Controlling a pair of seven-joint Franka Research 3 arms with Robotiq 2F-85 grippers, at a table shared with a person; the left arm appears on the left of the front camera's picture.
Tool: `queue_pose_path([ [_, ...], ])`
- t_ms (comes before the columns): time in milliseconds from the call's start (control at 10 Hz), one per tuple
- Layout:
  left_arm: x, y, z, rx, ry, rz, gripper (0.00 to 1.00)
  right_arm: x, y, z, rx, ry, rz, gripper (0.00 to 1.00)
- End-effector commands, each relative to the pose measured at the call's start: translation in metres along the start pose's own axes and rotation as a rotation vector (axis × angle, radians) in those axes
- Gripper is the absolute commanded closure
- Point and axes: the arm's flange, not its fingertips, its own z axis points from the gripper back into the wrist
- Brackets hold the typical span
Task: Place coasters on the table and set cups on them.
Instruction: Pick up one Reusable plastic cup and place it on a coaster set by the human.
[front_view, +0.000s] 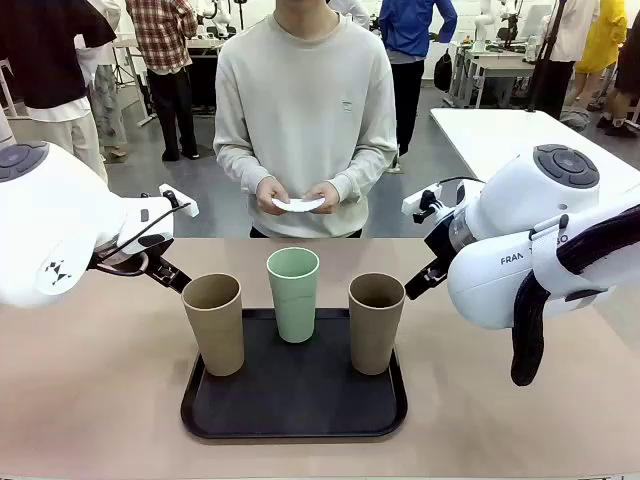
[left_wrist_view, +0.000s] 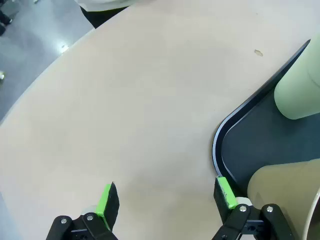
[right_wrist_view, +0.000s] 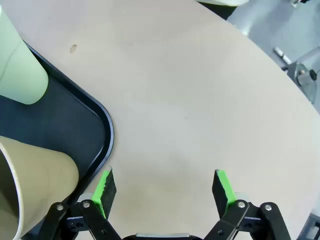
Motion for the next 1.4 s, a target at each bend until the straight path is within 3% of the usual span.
queue_pose_path([
  [0,0.0,0.0,0.0,0.0,0.0,0.0,0.0,0.0,0.0,0.0,0.0,0.0,0.0,0.0],
  [1200,0.0,0.0,0.0,0.0,0.0,0.0,0.0,0.0,0.0,0.0,0.0,0.0,0.0,0.0],
  [1300,0.007,0.011,0.02,0.034,0.029,-0.014,0.0,0.004,0.0,0.018,0.0,0.02,-0.018,0.0],
])
